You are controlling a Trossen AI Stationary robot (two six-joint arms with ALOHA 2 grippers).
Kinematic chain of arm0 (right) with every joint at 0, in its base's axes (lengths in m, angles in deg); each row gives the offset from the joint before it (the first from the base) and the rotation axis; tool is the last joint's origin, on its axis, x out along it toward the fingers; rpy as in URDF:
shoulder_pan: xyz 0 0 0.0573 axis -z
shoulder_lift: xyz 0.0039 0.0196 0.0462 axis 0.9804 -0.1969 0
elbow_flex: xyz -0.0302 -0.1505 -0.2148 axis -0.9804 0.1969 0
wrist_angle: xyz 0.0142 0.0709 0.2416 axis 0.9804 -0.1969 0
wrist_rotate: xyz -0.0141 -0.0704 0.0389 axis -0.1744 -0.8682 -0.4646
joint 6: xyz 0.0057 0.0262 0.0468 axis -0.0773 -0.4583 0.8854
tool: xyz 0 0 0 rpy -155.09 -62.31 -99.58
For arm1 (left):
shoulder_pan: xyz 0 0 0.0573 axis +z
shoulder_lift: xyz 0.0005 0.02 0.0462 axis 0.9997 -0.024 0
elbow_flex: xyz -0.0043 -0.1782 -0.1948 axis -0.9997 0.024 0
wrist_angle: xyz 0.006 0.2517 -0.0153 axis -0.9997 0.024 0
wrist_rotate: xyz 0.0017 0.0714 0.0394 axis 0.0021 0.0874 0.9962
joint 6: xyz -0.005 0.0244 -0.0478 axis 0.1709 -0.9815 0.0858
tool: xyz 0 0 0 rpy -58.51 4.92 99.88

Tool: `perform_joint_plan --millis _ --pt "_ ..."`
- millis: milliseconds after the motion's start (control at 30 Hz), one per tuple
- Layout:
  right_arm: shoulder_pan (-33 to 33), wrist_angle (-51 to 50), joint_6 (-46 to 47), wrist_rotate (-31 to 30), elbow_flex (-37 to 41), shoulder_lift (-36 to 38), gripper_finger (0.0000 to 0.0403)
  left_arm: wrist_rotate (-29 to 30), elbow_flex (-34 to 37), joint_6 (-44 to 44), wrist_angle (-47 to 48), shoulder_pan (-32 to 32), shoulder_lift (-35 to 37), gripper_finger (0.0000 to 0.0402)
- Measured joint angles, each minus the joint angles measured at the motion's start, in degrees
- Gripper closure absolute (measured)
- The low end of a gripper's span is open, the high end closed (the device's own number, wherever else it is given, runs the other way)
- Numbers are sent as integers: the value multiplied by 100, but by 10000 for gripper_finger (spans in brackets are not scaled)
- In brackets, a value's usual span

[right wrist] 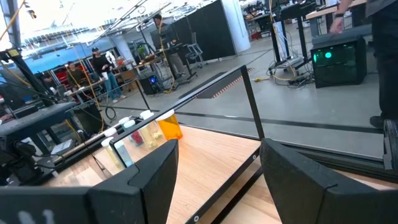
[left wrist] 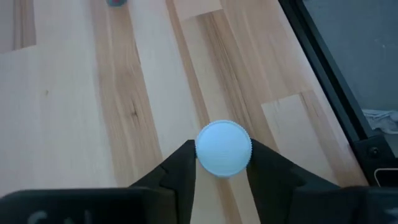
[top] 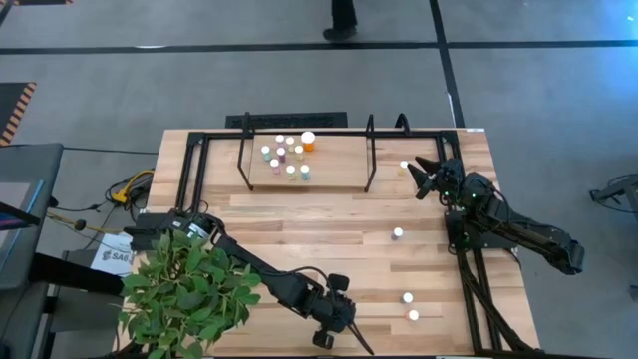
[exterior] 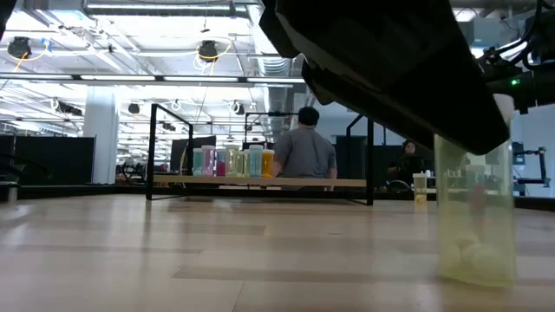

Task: Pick and place medicine bottles onto shelf by color
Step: Put the yellow pill bottle on the shelf

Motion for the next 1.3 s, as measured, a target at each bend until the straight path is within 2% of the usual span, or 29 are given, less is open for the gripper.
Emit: perform_joint_plan --millis 300,500,767,1000,1300 --pt "0 0 1 2 0 0 154 0 -20 5 27 54 4 294" --pt "0 0 0 0 0 0 154 -88 -387 1 355 216 17 292" --pt "-2 0 2 2 0 0 154 -309 -1288 -566 1410 565 17 292" --pt "-1 0 2 0 0 -1 154 -262 -2173 -1030 1839 1092 15 291" --pt "0 0 0 2 0 0 154 -142 -2990 -717 2873 2043 20 291"
